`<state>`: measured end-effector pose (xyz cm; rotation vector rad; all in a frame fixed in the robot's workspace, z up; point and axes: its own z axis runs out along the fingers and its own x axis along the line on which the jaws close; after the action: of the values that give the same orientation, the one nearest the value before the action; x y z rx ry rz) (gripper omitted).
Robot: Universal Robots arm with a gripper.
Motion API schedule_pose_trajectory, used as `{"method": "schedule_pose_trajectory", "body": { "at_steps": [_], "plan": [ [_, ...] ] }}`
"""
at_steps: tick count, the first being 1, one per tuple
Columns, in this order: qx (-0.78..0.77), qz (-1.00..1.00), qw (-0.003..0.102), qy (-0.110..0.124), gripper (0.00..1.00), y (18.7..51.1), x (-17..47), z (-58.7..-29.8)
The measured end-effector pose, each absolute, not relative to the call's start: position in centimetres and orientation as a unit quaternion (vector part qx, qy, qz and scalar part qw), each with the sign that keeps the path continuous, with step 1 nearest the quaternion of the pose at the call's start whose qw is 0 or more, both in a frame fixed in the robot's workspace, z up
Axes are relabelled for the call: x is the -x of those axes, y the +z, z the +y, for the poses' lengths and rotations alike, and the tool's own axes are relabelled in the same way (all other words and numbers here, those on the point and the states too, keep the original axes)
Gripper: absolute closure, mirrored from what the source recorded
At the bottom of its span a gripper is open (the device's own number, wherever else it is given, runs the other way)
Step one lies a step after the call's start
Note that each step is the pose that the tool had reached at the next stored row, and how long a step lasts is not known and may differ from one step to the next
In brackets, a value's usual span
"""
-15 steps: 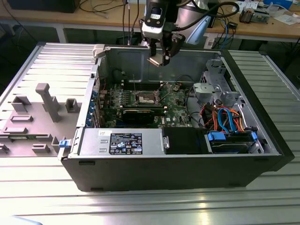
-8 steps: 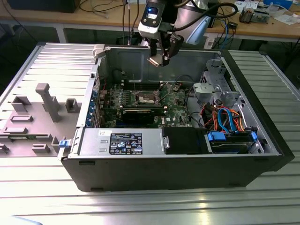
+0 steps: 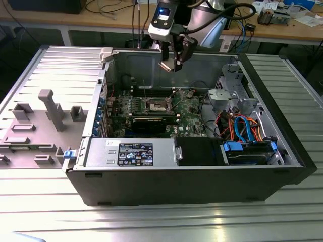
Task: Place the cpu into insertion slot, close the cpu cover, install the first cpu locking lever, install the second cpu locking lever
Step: 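Place the cpu into insertion slot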
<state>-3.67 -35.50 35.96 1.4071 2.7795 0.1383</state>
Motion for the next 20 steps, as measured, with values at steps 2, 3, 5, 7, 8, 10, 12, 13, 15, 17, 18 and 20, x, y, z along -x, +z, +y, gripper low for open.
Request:
{"method": "schedule_pose_trajectory", "body": {
  "at_steps": [2,3,5,7,8,10,12,13,15,17,18,20],
  "plan": [
    [-0.46,0.887,0.012,0.044,0.45,35.95,3.67,-35.5],
    [-0.465,0.884,0.012,0.044,0.45,35.94,3.67,-35.5],
    [-0.477,0.878,0.013,0.044,0.45,35.91,3.67,-35.5],
    [-0.488,0.872,0.013,0.044,0.45,35.88,3.67,-35.5],
    [-0.493,0.869,0.014,0.044,0.45,35.87,3.67,-35.5],
    [-0.502,0.864,0.014,0.044,0.45,35.85,3.67,-35.5],
    [-0.517,0.855,0.015,0.043,0.45,35.81,3.67,-35.5],
    [-0.521,0.852,0.015,0.043,0.45,35.79,3.67,-35.5],
    [-0.532,0.846,0.016,0.043,0.45,35.77,3.67,-35.5],
    [-0.542,0.839,0.016,0.043,0.45,35.74,3.67,-35.5],
    [-0.546,0.837,0.016,0.043,0.45,35.73,3.67,-35.5],
    [-0.556,0.83,0.017,0.043,0.45,35.71,3.66,-35.5]
  ]
}}
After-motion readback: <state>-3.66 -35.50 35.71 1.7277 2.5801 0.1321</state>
